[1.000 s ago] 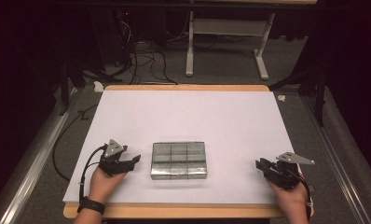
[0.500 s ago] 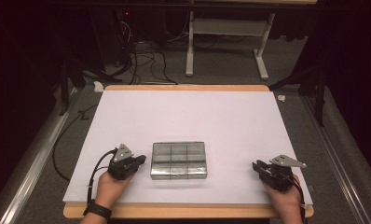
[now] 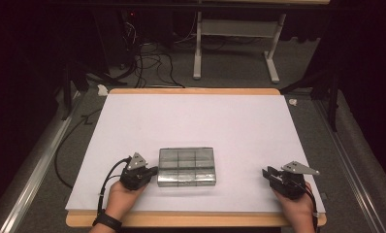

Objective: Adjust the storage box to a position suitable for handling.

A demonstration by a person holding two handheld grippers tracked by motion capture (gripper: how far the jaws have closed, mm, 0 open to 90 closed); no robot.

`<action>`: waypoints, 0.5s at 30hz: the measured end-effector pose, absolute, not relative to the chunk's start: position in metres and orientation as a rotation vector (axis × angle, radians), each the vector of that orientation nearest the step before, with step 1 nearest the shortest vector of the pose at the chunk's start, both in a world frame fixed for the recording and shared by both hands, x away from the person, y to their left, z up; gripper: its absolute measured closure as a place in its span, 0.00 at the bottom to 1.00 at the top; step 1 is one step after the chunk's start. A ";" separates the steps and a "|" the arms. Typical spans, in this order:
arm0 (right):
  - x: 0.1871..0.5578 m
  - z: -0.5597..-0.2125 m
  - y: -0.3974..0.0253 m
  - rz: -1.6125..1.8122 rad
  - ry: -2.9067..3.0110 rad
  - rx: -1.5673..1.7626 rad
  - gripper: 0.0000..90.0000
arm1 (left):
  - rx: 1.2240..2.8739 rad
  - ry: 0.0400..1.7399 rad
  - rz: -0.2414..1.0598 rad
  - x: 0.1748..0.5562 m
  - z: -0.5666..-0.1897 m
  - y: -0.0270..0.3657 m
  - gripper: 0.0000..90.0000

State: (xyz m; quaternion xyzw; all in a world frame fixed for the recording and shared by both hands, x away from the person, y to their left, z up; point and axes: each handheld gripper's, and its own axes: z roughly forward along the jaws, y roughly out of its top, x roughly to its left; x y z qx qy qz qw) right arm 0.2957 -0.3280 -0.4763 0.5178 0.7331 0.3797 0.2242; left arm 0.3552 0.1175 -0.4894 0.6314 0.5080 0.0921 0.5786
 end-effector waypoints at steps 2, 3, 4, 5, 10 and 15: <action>0.296 -0.476 -0.328 1.046 2.023 1.432 0.79 | 1.476 1.184 0.214 0.355 -0.490 0.115 1.00; 0.296 -0.476 -0.328 1.046 2.023 1.432 0.79 | 1.476 1.184 0.214 0.355 -0.490 0.115 1.00; 0.296 -0.476 -0.328 1.043 2.023 1.437 0.79 | 1.473 1.180 0.209 0.355 -0.490 0.112 1.00; 0.296 -0.476 -0.328 1.043 2.023 1.437 0.79 | 1.473 1.180 0.209 0.355 -0.490 0.112 1.00; 0.296 -0.477 -0.328 1.039 2.026 1.437 0.79 | 1.486 1.159 0.229 0.356 -0.490 0.101 1.00; 0.296 -0.478 -0.327 1.034 2.033 1.434 0.78 | 1.500 1.138 0.220 0.355 -0.489 0.088 1.00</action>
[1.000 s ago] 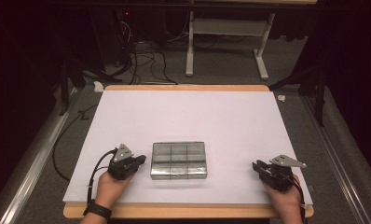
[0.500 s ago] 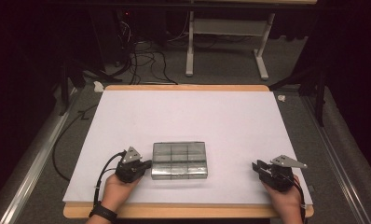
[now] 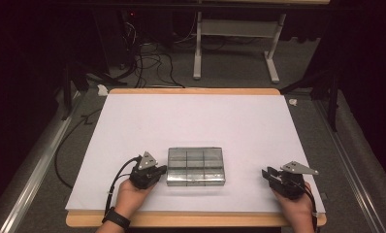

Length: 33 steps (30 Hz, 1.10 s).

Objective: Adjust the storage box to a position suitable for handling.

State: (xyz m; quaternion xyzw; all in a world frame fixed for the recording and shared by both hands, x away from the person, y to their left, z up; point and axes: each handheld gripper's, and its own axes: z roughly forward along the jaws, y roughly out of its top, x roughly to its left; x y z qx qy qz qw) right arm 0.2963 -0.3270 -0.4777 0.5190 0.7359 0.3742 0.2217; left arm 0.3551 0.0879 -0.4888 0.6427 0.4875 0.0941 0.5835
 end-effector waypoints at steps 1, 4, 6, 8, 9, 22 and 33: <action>0.296 -0.478 -0.327 1.035 2.032 1.438 0.78 | 1.500 1.138 0.220 0.355 -0.489 0.088 1.00; 0.297 -0.478 -0.328 1.033 2.034 1.435 0.78 | 1.510 1.125 0.217 0.354 -0.489 0.081 1.00; 0.297 -0.478 -0.327 1.030 2.036 1.443 0.78 | 1.519 1.113 0.222 0.354 -0.489 0.075 1.00; 0.297 -0.478 -0.327 1.028 2.035 1.441 0.78 | 1.520 1.106 0.218 0.355 -0.489 0.070 1.00; 0.297 -0.478 -0.327 1.028 2.035 1.441 0.78 | 1.520 1.106 0.218 0.355 -0.489 0.070 1.00; 0.297 -0.479 -0.332 1.100 2.030 1.463 0.77 | 1.539 1.059 0.183 0.355 -0.489 0.040 1.00; 0.297 -0.480 -0.331 1.073 2.032 1.448 0.79 | 1.552 1.032 0.165 0.356 -0.489 0.026 1.00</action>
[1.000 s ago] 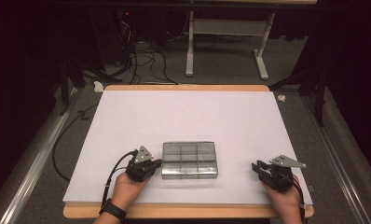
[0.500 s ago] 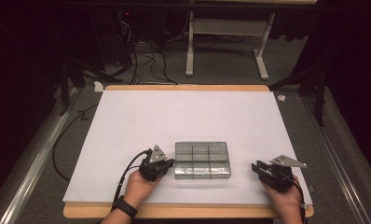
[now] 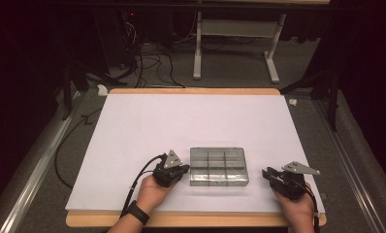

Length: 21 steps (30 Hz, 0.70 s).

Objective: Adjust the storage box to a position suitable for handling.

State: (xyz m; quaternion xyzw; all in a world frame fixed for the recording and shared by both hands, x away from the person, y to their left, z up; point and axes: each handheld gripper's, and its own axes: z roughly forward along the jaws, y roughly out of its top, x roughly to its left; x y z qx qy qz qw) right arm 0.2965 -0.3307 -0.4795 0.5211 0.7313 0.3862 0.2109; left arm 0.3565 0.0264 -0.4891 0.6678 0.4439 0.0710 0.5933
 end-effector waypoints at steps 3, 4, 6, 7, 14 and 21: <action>0.297 -0.480 -0.330 1.067 2.033 1.443 0.79 | 1.550 1.027 0.161 0.357 -0.489 0.025 1.00; 0.297 -0.480 -0.330 1.061 2.034 1.444 0.79 | 1.543 1.026 0.158 0.358 -0.489 0.026 1.00; 0.297 -0.480 -0.330 1.061 2.032 1.448 0.79 | 1.533 1.029 0.160 0.359 -0.486 0.029 0.99; 0.296 -0.479 -0.330 1.062 2.033 1.447 0.79 | 1.524 1.031 0.165 0.359 -0.485 0.031 0.98; 0.295 -0.479 -0.328 1.055 2.040 1.424 0.78 | 1.459 1.077 0.264 0.367 -0.476 0.065 0.92; 0.294 -0.478 -0.325 1.035 2.033 1.402 0.78 | 1.435 1.131 0.403 0.376 -0.483 0.100 0.79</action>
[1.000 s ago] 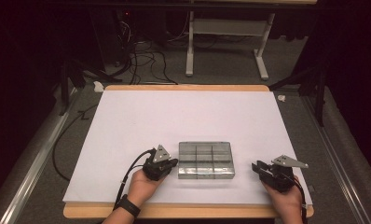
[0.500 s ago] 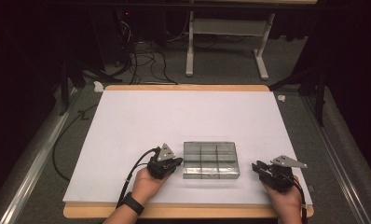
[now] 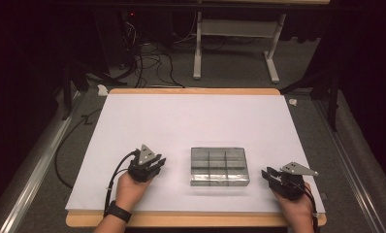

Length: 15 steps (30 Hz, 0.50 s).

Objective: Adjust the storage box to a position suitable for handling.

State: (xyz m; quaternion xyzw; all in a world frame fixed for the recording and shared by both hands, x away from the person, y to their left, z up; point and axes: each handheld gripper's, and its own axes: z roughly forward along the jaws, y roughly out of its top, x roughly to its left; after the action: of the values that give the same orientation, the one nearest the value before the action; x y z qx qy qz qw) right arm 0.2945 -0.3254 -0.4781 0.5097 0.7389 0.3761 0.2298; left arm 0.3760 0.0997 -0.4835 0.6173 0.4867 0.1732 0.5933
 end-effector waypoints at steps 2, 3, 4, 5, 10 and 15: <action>0.294 -0.477 -0.323 1.000 2.036 1.384 0.78 | 1.410 1.124 0.390 0.377 -0.486 0.106 0.73; 0.294 -0.477 -0.323 1.000 2.036 1.384 0.78 | 1.404 1.120 0.387 0.378 -0.489 0.108 0.72; 0.294 -0.477 -0.322 0.996 2.032 1.380 0.78 | 1.410 1.139 0.386 0.380 -0.492 0.107 0.72; 0.293 -0.476 -0.321 0.993 2.029 1.376 0.78 | 1.420 1.154 0.378 0.381 -0.493 0.107 0.69; 0.287 -0.474 -0.321 1.006 2.027 1.358 0.80 | 1.425 1.158 0.377 0.382 -0.493 0.106 0.59; 0.281 -0.472 -0.316 1.016 2.054 1.319 0.82 | 1.413 1.171 0.365 0.383 -0.493 0.107 0.55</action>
State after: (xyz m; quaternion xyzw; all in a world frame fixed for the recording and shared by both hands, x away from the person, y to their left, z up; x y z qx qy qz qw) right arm 0.2810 -0.3164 -0.4717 0.4837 0.7528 0.3725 0.2463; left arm 0.3826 0.1071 -0.4930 0.6080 0.5036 0.1572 0.5933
